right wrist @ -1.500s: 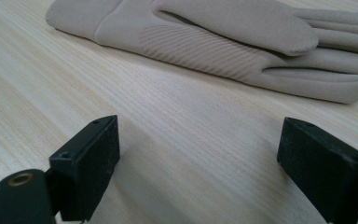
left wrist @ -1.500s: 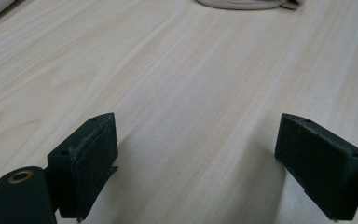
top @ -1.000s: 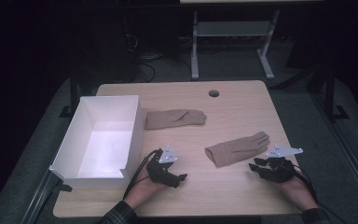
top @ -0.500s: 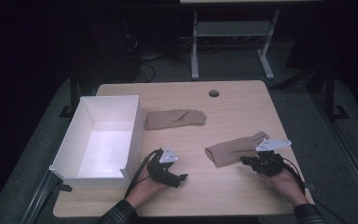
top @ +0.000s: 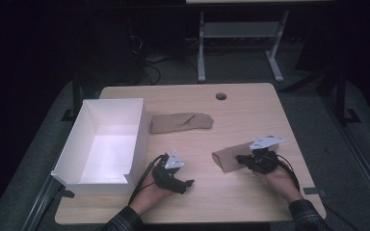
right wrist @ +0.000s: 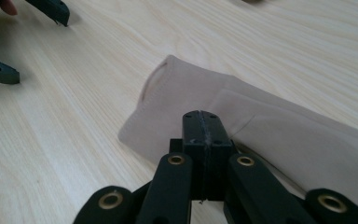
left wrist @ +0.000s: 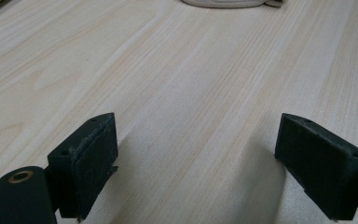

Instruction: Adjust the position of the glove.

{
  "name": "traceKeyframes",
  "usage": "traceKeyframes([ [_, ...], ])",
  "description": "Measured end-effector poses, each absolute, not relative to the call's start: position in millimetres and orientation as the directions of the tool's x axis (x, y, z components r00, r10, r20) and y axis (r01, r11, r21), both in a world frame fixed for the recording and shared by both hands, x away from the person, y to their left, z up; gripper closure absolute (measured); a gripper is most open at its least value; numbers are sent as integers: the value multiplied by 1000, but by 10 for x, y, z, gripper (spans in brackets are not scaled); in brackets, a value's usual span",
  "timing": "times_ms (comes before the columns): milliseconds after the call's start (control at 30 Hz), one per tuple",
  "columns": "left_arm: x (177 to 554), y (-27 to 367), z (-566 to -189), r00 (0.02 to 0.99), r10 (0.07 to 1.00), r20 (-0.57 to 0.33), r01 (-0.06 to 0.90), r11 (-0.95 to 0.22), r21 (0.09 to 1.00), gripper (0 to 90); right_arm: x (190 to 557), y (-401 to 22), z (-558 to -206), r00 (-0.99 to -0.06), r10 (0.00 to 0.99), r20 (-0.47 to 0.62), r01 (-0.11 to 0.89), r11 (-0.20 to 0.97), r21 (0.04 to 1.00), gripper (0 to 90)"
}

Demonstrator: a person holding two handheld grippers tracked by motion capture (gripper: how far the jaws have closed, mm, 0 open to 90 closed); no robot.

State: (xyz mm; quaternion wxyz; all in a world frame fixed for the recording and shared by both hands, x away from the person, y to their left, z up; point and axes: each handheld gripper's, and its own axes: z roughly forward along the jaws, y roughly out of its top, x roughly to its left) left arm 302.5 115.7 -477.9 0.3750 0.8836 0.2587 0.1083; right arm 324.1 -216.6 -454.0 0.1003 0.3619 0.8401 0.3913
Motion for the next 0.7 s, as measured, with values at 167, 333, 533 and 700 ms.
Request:
traceKeyframes([
  [167,3025,1157,-4779,843,538,-3,376,-585,719,123,3304,-2026,-4566,-738,664,119,519,445,730,900],
  [333,3024,1158,-4779,842,540,-2,376,-585,719,123,3345,-1888,-4600,-746,655,120,523,465,714,900],
  [533,3022,1158,-4779,842,540,-1,375,-585,719,123,3381,-1798,-4700,-751,650,115,530,489,693,900],
  [700,3022,1158,-4779,842,540,-1,376,-585,719,123,3348,-1836,-4698,-754,644,130,535,486,691,900],
])
